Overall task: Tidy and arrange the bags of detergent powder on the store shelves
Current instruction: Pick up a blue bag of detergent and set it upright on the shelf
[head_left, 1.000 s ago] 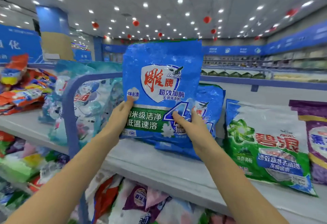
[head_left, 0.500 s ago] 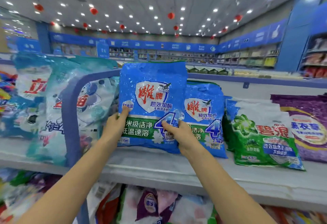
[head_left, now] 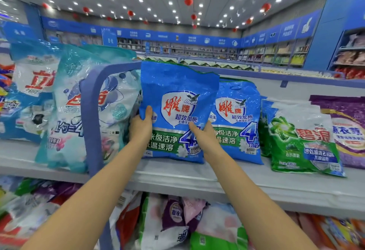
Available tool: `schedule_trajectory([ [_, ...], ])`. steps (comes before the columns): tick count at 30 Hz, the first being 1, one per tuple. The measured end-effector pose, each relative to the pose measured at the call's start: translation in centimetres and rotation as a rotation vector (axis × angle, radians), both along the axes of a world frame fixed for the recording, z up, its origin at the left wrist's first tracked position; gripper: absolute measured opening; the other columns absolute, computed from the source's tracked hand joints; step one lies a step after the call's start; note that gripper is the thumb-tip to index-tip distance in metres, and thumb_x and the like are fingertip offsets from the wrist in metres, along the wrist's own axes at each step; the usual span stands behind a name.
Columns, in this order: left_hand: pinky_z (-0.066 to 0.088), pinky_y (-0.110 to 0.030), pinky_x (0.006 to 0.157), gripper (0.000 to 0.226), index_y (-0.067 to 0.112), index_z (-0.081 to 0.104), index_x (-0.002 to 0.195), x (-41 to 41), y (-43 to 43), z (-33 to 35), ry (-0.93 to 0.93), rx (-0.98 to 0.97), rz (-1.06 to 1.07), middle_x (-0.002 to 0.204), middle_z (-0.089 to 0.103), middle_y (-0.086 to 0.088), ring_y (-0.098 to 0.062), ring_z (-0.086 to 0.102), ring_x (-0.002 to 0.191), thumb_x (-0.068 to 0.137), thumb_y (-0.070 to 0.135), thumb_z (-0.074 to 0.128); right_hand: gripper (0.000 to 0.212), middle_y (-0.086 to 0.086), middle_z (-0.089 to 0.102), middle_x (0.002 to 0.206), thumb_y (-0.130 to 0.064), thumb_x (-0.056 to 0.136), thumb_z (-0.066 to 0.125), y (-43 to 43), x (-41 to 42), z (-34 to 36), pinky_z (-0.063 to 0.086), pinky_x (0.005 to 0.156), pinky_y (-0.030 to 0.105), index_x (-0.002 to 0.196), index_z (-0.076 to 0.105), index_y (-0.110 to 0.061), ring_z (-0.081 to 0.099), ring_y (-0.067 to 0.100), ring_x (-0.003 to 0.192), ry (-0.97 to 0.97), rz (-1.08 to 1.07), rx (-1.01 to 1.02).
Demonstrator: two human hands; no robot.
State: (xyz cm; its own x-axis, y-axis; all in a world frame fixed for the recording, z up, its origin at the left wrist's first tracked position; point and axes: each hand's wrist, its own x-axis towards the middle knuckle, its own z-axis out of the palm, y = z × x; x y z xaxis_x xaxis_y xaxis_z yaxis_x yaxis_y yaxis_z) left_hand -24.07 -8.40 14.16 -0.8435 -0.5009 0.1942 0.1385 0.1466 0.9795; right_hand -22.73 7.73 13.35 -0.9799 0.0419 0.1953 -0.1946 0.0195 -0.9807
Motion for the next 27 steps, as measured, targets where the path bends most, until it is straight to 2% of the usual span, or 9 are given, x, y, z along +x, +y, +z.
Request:
schedule_trajectory([
  [7, 0.03, -0.029, 0.054, 0.052, 0.021, 0.058, 0.075, -0.5, -0.8, 0.2, -0.107, -0.142, -0.044, 0.068, 0.053, -0.003, -0.02, 0.044, 0.058, 0.097, 0.055, 0.026, 0.075, 0.005, 0.021, 0.155, -0.038, 0.094, 0.052, -0.4, -0.3, 0.2, 0.028, 0.112, 0.045, 0.15, 0.006, -0.015, 0.027, 0.027, 0.139, -0.051, -0.061, 0.101],
  [11, 0.035, -0.028, 0.061, 0.054, 0.023, 0.063, 0.085, 0.2, -0.6, -0.4, -0.084, -0.094, -0.054, 0.083, 0.061, 0.002, -0.019, 0.051, 0.067, 0.095, 0.06, 0.025, 0.06, 0.006, 0.032, 0.147, -0.028, 0.094, 0.054, -0.7, 0.9, 0.9, 0.038, 0.103, 0.037, 0.142, 0.02, -0.018, 0.038, 0.022, 0.131, 0.251, -0.328, 0.229],
  [13, 0.044, -0.033, 0.083, 0.076, 0.015, 0.058, 0.116, 0.5, -0.8, -1.1, -0.073, -0.1, -0.068, 0.116, 0.062, -0.002, -0.021, 0.058, 0.099, 0.078, 0.075, 0.029, 0.059, 0.006, 0.034, 0.145, -0.031, 0.092, 0.056, -1.1, 1.2, 1.2, 0.032, 0.108, 0.038, 0.141, 0.027, -0.017, 0.032, 0.021, 0.134, 0.536, -0.493, 0.497],
  [15, 0.035, -0.045, 0.106, 0.096, 0.014, 0.034, 0.141, 1.6, -0.8, -1.7, -0.047, -0.212, -0.076, 0.143, 0.044, -0.007, -0.026, 0.043, 0.129, 0.067, 0.075, 0.039, 0.06, 0.008, 0.024, 0.152, -0.046, 0.09, 0.048, -1.7, 0.9, 1.4, 0.018, 0.113, 0.045, 0.143, 0.03, -0.021, 0.019, 0.025, 0.14, 0.735, -0.471, 0.838],
  [17, 0.022, -0.047, 0.115, 0.095, 0.019, 0.01, 0.15, 3.0, -0.8, -2.5, 0.026, -0.445, -0.075, 0.156, 0.021, -0.007, -0.028, 0.022, 0.142, 0.076, 0.066, 0.048, 0.068, 0.005, 0.003, 0.158, -0.064, 0.088, 0.028, -2.5, 0.3, 1.2, 0.0, 0.113, 0.052, 0.147, 0.021, -0.031, -0.002, 0.024, 0.145, 0.716, -0.33, 1.144],
  [19, 0.013, -0.046, 0.117, 0.092, 0.022, -0.006, 0.151, 3.9, -0.7, -3.1, -0.01, -0.723, -0.072, 0.159, 0.0, -0.009, -0.028, 0.007, 0.145, 0.086, 0.061, 0.046, 0.068, 0.001, -0.01, 0.159, -0.067, 0.09, 0.019, -2.6, -0.7, 0.6, -0.008, 0.111, 0.056, 0.149, 0.006, -0.037, -0.013, 0.021, 0.145, 0.603, -0.242, 1.335],
  [21, 0.012, -0.047, 0.116, 0.095, 0.026, -0.015, 0.149, 4.3, -0.4, -3.1, -0.136, -0.905, -0.125, 0.158, -0.011, -0.009, -0.03, 0.0, 0.146, 0.086, 0.065, 0.043, 0.063, 0.0, -0.011, 0.159, -0.062, 0.094, 0.02, -2.4, -1.7, 0.5, -0.01, 0.112, 0.056, 0.148, 0.0, -0.039, -0.014, 0.019, 0.145, 0.516, -0.183, 1.403],
  [24, 0.015, -0.051, 0.113, 0.098, 0.028, -0.018, 0.148, 4.1, -0.4, -2.9, -0.199, -0.994, -0.13, 0.158, -0.011, -0.01, -0.032, 0.002, 0.145, 0.083, 0.069, 0.042, 0.062, 0.001, -0.006, 0.159, -0.059, 0.095, 0.022, -2.0, -2.0, 1.3, -0.01, 0.112, 0.053, 0.149, 0.002, -0.037, -0.011, 0.02, 0.145, 0.467, -0.134, 1.433],
  [27, 0.017, -0.051, 0.113, 0.098, 0.024, -0.012, 0.15, 4.7, -0.1, -3.0, -0.153, -1.0, -0.081, 0.158, -0.008, -0.012, -0.035, 0.005, 0.144, 0.083, 0.066, 0.046, 0.059, 0.005, 0.009, 0.158, -0.052, 0.097, 0.029, -1.4, -0.5, 1.6, -0.005, 0.115, 0.048, 0.149, 0.016, -0.028, 0.0, 0.021, 0.146, 0.548, -0.193, 1.254],
])
